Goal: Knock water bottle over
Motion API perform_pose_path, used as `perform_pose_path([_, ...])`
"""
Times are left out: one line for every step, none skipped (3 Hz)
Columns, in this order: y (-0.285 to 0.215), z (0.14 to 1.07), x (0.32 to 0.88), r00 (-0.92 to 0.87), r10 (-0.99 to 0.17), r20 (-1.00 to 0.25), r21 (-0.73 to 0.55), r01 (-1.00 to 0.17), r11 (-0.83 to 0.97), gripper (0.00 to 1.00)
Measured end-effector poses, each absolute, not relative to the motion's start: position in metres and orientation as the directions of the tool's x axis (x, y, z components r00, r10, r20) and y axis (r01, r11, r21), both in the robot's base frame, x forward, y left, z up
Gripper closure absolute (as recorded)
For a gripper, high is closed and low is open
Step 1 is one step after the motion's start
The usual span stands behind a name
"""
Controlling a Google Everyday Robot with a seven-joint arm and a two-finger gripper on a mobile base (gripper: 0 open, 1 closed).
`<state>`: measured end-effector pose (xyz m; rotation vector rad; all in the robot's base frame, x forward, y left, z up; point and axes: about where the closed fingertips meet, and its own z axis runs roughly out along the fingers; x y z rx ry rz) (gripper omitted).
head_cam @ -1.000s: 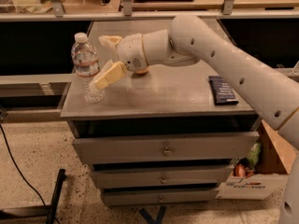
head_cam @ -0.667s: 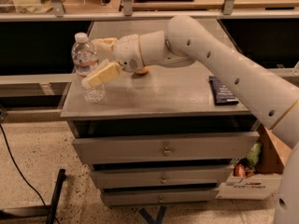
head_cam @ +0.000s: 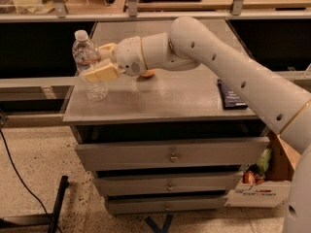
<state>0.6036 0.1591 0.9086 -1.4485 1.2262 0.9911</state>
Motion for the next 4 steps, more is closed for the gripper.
perform_pose_path([0.156, 0.915, 0.606, 0.166, -0.269, -0.949, -0.164, -0.986, -0.031, 0.88])
perform_pose_path([0.156, 0.928, 0.617, 0.181, -0.394, -0.901, -0.166, -0.984, -0.07, 1.0])
perform_pose_path([0.156, 0.939, 0.628, 0.204, -0.534, -0.821, -0.162, -0.979, -0.125, 1.0])
perform_pose_path([0.147, 0.938, 0.623, 0.241, -0.68, -0.693, -0.137, -0.969, -0.204, 1.0])
